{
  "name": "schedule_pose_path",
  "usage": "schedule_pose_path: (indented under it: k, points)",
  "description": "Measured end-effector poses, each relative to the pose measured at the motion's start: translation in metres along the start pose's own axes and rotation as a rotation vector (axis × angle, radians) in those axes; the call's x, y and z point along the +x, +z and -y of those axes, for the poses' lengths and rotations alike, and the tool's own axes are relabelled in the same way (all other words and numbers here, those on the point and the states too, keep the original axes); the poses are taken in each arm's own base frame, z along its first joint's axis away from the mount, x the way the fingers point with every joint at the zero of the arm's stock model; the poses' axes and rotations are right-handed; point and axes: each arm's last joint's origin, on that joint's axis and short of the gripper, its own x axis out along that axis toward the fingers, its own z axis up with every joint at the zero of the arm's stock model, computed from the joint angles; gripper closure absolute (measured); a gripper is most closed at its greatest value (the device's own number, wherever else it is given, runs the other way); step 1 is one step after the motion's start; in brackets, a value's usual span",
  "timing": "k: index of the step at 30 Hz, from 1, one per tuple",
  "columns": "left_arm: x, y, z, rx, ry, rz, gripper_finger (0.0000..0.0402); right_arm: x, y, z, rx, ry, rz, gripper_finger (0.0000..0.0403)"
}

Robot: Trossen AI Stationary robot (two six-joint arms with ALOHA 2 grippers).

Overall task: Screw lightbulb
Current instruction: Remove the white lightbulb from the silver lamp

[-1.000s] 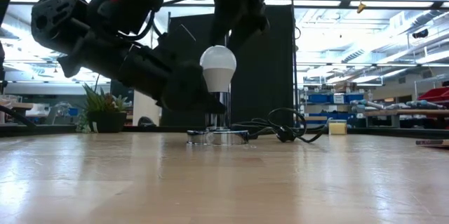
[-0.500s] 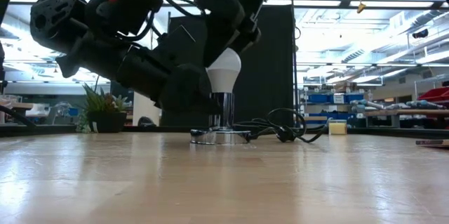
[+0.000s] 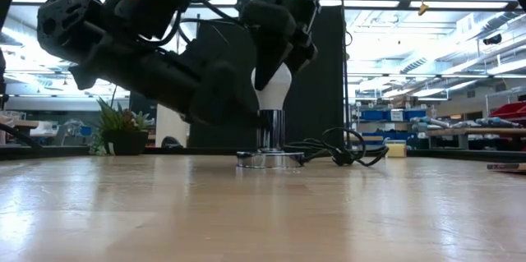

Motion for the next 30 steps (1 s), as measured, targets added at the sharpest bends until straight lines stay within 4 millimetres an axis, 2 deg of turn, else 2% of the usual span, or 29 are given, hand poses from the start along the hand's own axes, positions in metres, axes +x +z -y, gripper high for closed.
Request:
schedule_pose_path:
  k: [5,10,14,23,30]
  points:
    - [0.01,-0.003,-0.005,-0.022,0.026,0.015,0.0127,0.0,0.0,-0.001,-0.057,0.012,-0.003,0.0082]
    - [0.027,-0.013,-0.005,-0.017,0.049,0.035,0.012,0.0,0.0,-0.002,-0.106,0.036,-0.008,0.0082]
    - [0.034,-0.015,0.0,0.018,0.042,0.094,0.0139,0.0,-0.001,-0.003,-0.106,0.067,-0.022,0.0085]
    - [0.034,-0.018,0.001,0.044,0.046,0.089,0.0212,0.0,-0.001,-0.003,-0.018,0.053,-0.019,0.0114]
    - [0.034,-0.018,0.002,0.038,0.048,0.09,0.0213,0.0,0.0,-0.001,0.03,0.026,-0.007,0.0098]
